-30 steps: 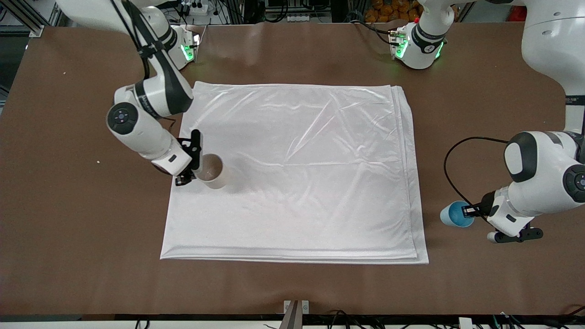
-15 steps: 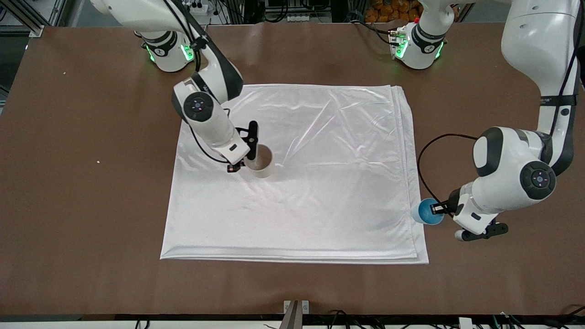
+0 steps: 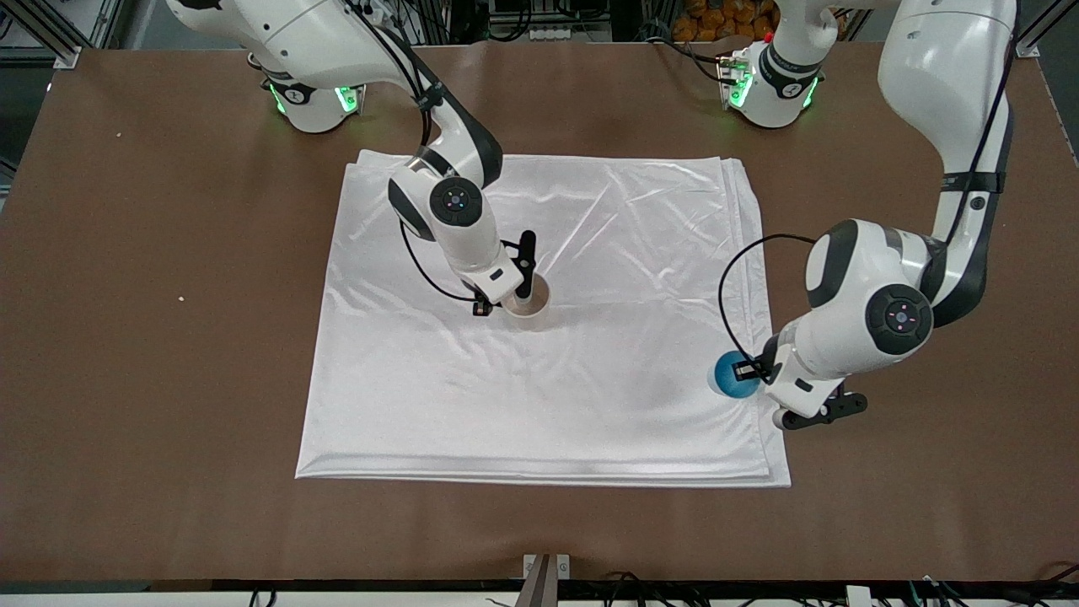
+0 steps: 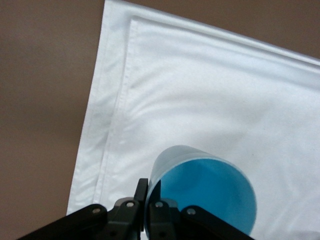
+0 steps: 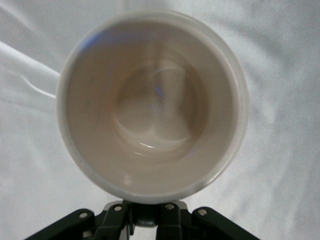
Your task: Place blue cup into white mug on cloth
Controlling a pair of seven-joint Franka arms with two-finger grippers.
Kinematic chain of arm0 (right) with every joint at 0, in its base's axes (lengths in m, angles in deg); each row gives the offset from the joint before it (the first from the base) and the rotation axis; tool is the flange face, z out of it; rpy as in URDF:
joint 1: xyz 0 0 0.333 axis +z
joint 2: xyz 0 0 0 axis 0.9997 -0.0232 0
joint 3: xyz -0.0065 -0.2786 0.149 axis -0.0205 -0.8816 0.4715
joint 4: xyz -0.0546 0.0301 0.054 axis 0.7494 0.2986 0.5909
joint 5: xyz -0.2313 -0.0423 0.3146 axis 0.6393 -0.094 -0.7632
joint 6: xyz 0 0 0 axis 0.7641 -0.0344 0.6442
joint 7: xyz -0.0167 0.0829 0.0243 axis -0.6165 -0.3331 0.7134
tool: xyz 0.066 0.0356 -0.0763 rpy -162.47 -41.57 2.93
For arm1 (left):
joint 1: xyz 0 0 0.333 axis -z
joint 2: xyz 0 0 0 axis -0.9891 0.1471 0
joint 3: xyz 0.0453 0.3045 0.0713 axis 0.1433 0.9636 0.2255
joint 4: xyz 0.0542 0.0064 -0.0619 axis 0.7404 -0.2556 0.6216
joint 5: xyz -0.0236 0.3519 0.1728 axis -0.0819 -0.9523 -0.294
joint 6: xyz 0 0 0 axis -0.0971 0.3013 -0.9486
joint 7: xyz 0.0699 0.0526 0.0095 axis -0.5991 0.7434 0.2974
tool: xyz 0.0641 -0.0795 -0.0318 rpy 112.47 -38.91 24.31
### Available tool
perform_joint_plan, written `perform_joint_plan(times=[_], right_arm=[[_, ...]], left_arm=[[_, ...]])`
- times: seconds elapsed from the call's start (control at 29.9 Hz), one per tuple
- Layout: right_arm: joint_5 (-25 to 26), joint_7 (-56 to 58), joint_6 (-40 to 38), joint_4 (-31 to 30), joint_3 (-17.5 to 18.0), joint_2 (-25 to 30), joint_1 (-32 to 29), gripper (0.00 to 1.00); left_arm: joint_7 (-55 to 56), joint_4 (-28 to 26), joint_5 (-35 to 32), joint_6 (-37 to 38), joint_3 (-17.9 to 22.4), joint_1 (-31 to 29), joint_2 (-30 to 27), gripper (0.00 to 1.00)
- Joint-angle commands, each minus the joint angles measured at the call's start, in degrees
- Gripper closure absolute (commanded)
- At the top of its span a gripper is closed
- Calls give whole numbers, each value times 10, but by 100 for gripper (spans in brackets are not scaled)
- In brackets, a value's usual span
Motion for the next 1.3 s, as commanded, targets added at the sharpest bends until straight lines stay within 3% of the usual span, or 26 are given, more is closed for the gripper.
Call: perform_joint_plan(times=[0.0,0.27,0.37,0.47,0.53,0.73,1.07,1.27], right_arm=[[17,-19,-2,30,-7,-27,10,100],[20,-21,3,41,-7,-46,17,100],[20,-21,4,41,-7,-46,18,78],[21,-21,4,42,-7,-45,17,76],[22,-21,3,42,-7,-41,17,69],[22,-21,-4,41,-7,-28,10,0],[19,-26,-77,28,-6,58,-17,0],[18,-27,-86,-30,-5,152,-60,0]], left_arm=[[53,-5,-14,10,2,36,-8,100],[109,-4,-12,9,1,74,-6,100],[127,-4,-12,9,2,86,-5,100],[144,-4,-13,9,3,104,-5,100],[156,-4,-14,9,4,113,-4,100],[191,3,-11,9,0,125,-8,100],[249,20,-12,2,1,179,-4,100],[274,21,-12,-9,2,209,0,100]])
